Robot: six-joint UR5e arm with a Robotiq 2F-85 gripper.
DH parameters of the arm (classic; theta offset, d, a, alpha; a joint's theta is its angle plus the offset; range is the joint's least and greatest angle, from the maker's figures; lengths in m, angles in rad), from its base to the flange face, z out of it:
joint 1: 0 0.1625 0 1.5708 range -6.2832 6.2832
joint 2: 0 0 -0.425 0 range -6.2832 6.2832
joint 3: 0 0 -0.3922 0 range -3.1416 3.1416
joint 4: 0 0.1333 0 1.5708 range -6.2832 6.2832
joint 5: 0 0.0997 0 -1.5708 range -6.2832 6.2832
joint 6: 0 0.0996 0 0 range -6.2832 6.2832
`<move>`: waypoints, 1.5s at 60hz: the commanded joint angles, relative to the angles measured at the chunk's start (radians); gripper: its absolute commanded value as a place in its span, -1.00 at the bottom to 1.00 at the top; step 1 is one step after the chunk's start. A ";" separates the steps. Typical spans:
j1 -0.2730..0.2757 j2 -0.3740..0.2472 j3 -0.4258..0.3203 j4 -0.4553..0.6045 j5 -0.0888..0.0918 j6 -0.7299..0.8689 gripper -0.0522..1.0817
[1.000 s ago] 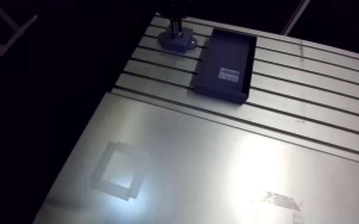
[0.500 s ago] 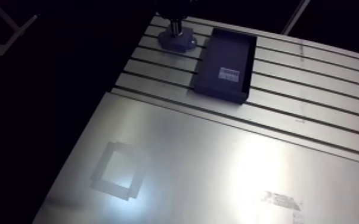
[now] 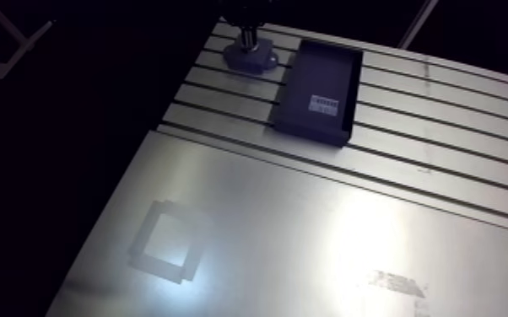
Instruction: Pick up the bearing and press it into the housing until flush.
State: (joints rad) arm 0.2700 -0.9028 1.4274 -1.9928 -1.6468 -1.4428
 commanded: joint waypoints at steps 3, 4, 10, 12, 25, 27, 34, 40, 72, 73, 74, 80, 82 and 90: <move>0.000 -0.001 -0.002 -0.001 0.000 -0.001 0.86; 0.000 -0.001 -0.002 -0.001 0.000 -0.001 0.86; 0.000 -0.001 -0.003 -0.001 0.000 -0.001 0.86; 0.000 -0.001 -0.003 -0.001 0.000 -0.001 0.86; 0.003 -0.001 -0.003 -0.001 0.000 -0.001 0.86; 0.003 -0.001 -0.003 -0.001 0.001 -0.001 0.86; 0.004 -0.003 -0.004 -0.001 0.002 0.000 0.86; 0.005 -0.002 -0.005 -0.001 0.000 0.000 0.86; 0.005 0.003 -0.003 -0.018 0.000 -0.001 0.86; 0.005 0.003 -0.003 -0.018 0.000 -0.001 0.86; 0.005 0.003 -0.003 -0.018 0.000 -0.001 0.86; 0.005 0.005 0.000 -0.018 0.000 -0.001 0.86; 0.005 0.005 0.000 -0.018 0.000 -0.001 0.86; 0.003 0.006 0.000 -0.019 0.002 -0.001 0.86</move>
State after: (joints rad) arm 0.2744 -0.8992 1.4259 -2.0102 -1.6465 -1.4441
